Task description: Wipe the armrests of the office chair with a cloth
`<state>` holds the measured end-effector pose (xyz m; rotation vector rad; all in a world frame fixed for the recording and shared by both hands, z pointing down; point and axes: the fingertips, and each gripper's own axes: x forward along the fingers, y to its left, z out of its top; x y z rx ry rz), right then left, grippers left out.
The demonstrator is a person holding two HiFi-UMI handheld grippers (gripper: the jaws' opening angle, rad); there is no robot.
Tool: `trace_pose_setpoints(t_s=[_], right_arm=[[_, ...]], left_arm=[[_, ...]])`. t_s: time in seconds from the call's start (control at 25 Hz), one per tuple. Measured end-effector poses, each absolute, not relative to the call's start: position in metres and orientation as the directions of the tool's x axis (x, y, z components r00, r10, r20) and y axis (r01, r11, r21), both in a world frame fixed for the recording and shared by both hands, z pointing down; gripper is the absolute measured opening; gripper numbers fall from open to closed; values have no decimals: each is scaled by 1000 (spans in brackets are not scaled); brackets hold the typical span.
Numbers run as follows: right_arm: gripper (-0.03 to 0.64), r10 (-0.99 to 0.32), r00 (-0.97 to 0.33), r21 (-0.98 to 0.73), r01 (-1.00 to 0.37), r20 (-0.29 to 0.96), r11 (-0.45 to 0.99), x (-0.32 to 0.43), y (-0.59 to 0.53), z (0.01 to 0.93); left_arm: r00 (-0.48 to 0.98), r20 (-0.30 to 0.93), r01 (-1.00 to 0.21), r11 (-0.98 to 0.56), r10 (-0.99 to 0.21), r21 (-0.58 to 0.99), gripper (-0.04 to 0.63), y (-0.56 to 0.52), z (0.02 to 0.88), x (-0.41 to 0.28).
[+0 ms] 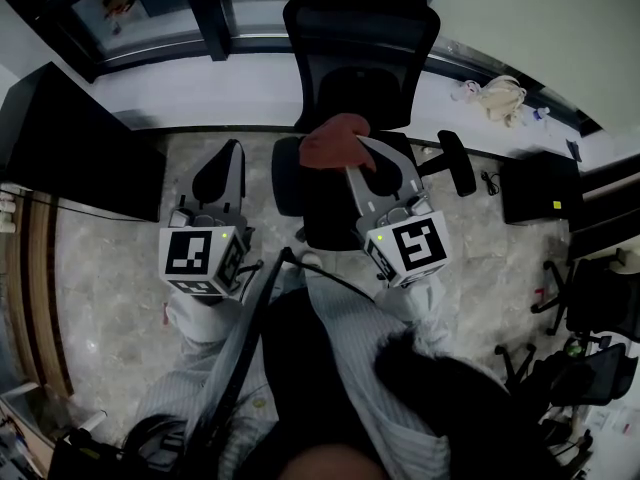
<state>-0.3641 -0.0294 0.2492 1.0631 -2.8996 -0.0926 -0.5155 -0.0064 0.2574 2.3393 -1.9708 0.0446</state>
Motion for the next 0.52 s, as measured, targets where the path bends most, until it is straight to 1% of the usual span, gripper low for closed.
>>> trace_pose_setpoints(t_s=[0.16,0.52], right_arm=[[26,-647,-762,74,-644,17,761,-362,-27,236],[26,-635,-773,51,-634,13,772,-361,-28,246]], left_arm=[[172,84,-985,-169,-981,40,3,-5,250,-512],[182,83,-983,-180,-980,31,3,-6,255,-505]])
